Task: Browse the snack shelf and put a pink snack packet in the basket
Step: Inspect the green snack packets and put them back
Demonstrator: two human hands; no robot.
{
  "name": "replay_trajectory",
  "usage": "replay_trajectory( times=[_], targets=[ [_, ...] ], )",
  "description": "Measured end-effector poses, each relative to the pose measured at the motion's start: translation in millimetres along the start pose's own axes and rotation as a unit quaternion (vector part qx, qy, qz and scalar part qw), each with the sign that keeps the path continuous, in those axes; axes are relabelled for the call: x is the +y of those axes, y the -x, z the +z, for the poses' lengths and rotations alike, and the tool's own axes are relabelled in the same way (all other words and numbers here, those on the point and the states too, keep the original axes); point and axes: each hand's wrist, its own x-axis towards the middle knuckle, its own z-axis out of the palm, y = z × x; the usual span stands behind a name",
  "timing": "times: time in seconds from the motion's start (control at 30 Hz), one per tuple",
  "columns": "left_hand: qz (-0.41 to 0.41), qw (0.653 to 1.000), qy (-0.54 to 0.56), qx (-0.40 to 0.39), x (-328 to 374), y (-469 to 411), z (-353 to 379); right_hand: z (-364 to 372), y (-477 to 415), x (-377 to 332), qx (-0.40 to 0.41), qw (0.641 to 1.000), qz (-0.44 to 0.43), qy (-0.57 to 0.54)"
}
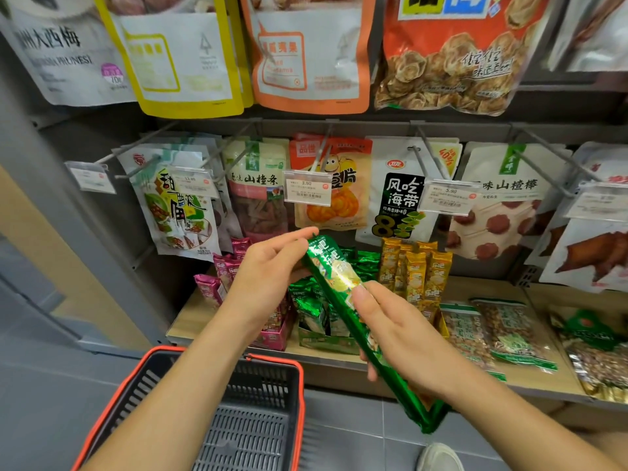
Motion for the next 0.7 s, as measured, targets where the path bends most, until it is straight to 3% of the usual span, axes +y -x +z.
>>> replay_trajectory(
  times=[0.13, 0.27, 0.43, 0.6, 0.7],
  targets=[
    [0.038, 0.984, -0.171, 0.01, -5.5, -1.1, -3.6, -0.2, 0.1, 5.2, 0.033, 0.985, -0.025, 0.166],
    [0.015, 0.986, -0.164, 0.027, -4.4, -2.6, -10.3, -2.6, -1.0, 6.8, 0.056, 0.974, -0.03, 0.218],
    [0.026, 0.951, -0.309, 0.017, -5.9, -3.1, -16.0, -2.3, -1.3, 7.4, 0.053, 0.954, -0.026, 0.295],
    [-0.001, 0.982, -0.185, 0.041, -7.4, -6.5, -13.0, -4.1, -0.2, 6.7, 0.051, 0.937, -0.048, 0.342],
    [-0.01, 0.988, -0.153, 0.014, -9.0, -6.1, -13.7, -3.9, -0.4, 7.6, 0.061, 0.936, -0.052, 0.344]
  ],
)
